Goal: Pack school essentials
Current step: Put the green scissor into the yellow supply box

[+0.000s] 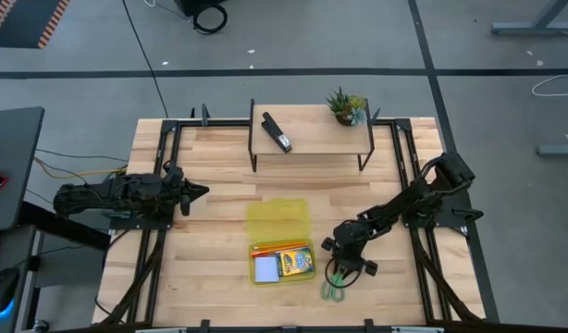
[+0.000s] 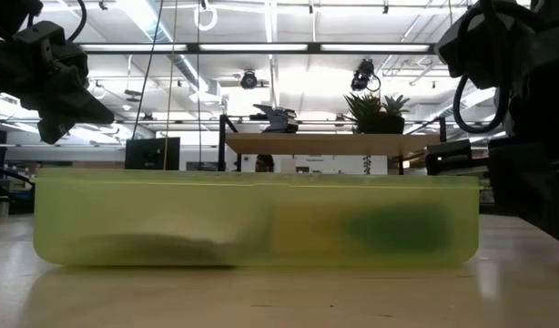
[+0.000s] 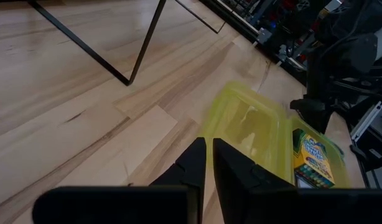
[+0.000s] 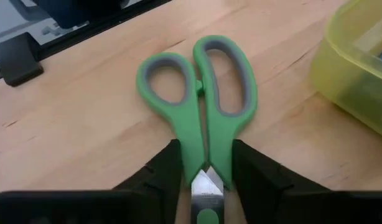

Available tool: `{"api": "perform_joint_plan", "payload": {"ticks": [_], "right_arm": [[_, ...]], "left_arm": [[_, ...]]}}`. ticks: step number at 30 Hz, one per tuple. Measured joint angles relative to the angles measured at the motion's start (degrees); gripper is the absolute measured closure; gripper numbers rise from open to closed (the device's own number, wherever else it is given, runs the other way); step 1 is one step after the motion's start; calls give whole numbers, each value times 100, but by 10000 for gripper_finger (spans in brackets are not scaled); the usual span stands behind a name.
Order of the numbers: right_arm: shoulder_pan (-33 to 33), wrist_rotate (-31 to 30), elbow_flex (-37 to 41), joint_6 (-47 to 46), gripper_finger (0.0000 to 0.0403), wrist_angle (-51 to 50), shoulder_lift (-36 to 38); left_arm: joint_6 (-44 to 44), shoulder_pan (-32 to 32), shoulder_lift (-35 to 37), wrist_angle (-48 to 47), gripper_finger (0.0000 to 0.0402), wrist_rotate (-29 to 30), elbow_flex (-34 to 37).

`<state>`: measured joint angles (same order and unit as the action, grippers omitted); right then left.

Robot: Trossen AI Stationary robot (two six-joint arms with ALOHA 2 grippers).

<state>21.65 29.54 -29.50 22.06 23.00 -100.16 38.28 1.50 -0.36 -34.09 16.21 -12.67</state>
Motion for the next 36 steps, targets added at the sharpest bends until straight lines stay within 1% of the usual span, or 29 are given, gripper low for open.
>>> {"api": "perform_joint_plan", "payload": {"ticks": [2, 3, 7, 12, 16, 26, 36], "right_arm": [[-2, 4, 0, -4, 286, -4, 2], [-1, 4, 0, -4, 287, -6, 2], [0, 1, 2, -127, 287, -25, 12], [2, -103, 20, -171, 274, -136, 171], [-9, -114, 24, -307, 279, -144, 188], [20, -99, 24, -366, 281, -119, 192], [18, -74, 20, -327, 283, -159, 201]], "left_arm": [[1, 1, 0, 0, 362, 0, 0], [0, 1, 0, -1, 361, 0, 0], [0, 0, 0, 0, 363, 0, 0], [0, 0, 0, 0, 370, 0, 0], [1, 1, 0, 0, 371, 0, 0], [2, 0, 0, 0, 361, 0, 0], [0, 2, 0, 0, 372, 0, 0]]}}
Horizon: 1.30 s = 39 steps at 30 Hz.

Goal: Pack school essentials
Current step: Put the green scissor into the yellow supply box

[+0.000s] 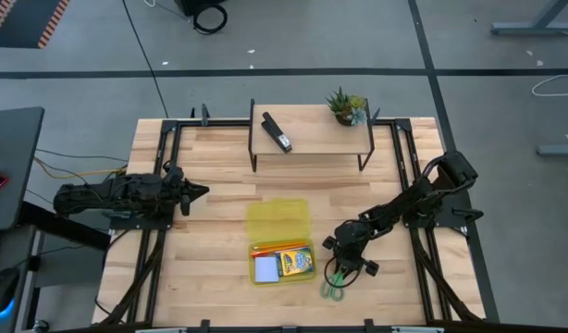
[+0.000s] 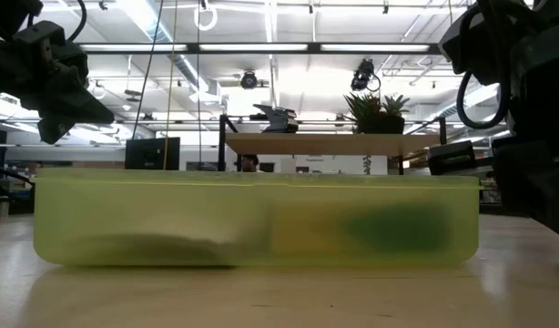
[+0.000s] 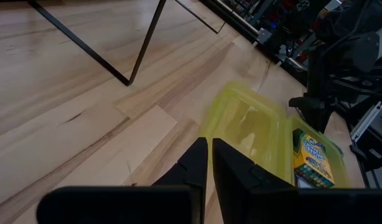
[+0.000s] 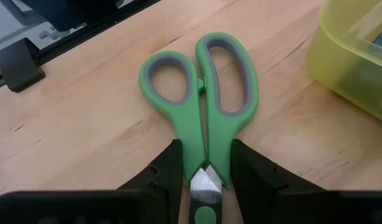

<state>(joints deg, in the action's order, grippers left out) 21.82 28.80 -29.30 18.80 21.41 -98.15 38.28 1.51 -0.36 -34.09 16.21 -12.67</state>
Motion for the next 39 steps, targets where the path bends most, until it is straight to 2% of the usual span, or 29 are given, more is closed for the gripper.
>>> {"api": "perform_joint_plan", "payload": {"ticks": [11, 25, 39], "right_arm": [[0, -18, -80, -14, 283, -48, 2], [-2, 70, -414, -71, 283, -195, 2], [-2, 83, -431, -99, 283, -210, 2]], "left_arm": [[0, 0, 0, 0, 361, 0, 0], [0, -2, 0, 0, 368, 0, 0], [0, 1, 0, 0, 369, 0, 0]]}}
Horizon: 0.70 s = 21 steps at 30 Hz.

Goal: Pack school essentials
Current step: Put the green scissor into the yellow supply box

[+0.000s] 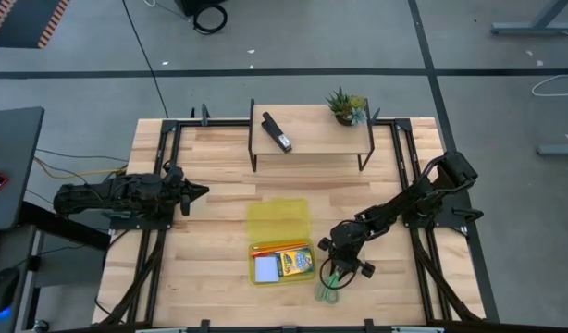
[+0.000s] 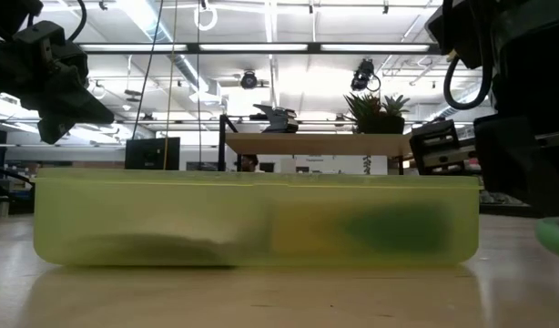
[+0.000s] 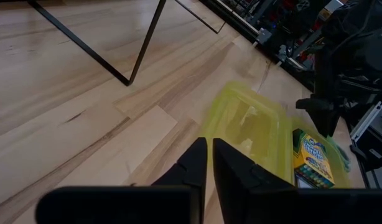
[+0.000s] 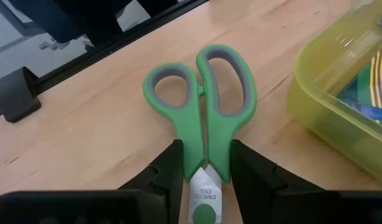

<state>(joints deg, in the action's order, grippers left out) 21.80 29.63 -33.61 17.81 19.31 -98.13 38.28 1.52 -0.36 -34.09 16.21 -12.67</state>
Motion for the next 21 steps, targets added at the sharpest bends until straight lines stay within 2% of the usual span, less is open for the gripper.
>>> {"api": "perform_joint_plan", "payload": {"ticks": [11, 18, 21], "right_arm": [[2, 20, -4, 80, 290, -133, 4], [-11, 45, -4, 0, 346, -235, 4], [-31, 48, -5, -119, 356, -288, 102]], "left_arm": [[1, -1, 0, 1, 363, 0, 0], [0, -1, 0, 1, 365, 0, 0], [0, 0, 0, 0, 370, 0, 0]]}}
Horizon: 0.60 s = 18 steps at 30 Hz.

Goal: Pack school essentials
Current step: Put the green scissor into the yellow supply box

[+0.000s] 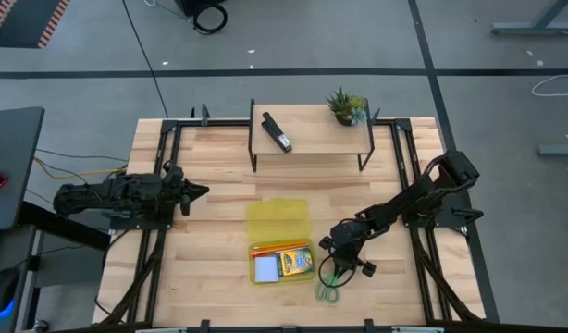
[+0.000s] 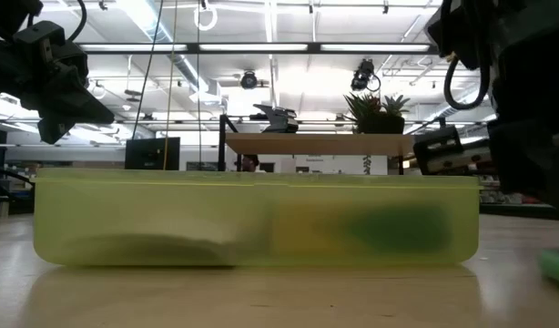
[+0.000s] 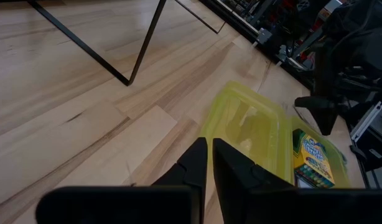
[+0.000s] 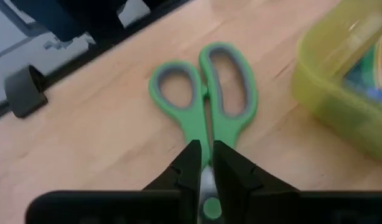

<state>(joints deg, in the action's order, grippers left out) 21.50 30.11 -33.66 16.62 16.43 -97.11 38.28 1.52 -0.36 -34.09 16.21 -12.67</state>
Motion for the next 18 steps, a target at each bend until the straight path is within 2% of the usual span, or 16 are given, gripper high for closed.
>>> {"api": "perform_joint_plan", "payload": {"ticks": [4, 11, 18], "right_arm": [[17, 0, -47, -10, 341, -40, 198], [17, 42, -45, -163, 269, -13, 154], [15, 54, 109, -518, 212, 816, 154]], "left_arm": [[0, 0, 0, 2, 371, 0, 0], [-1, -2, 0, 4, 362, 0, 0], [-2, 0, 0, 4, 365, 0, 0]]}}
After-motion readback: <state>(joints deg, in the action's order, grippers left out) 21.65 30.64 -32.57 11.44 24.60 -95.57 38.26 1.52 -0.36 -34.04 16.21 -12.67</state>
